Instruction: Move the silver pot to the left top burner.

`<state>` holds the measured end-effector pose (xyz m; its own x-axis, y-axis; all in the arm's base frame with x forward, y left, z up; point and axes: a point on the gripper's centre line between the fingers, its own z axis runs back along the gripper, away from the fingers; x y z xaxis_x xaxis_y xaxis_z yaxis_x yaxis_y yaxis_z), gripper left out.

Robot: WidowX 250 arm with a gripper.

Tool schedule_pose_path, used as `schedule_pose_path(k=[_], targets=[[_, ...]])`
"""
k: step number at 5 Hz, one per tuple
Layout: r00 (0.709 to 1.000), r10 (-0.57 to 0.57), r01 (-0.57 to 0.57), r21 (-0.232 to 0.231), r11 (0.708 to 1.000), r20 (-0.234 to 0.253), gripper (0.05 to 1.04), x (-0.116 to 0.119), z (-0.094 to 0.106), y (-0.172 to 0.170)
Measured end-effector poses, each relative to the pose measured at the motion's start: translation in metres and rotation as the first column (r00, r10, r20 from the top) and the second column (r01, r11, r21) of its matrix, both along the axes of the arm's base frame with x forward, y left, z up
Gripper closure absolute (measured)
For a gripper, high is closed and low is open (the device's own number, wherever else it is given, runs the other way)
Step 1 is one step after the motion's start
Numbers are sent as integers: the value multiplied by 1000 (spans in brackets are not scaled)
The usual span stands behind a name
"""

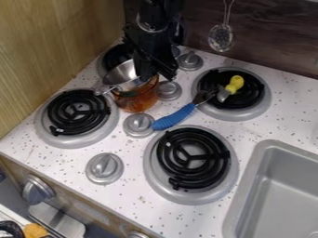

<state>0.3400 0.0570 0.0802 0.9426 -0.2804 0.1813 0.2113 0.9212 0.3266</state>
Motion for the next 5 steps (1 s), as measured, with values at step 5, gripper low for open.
schedule_pose_path(k=[5], targets=[[976,-186,172,125,977,110,1029,34,24,15]])
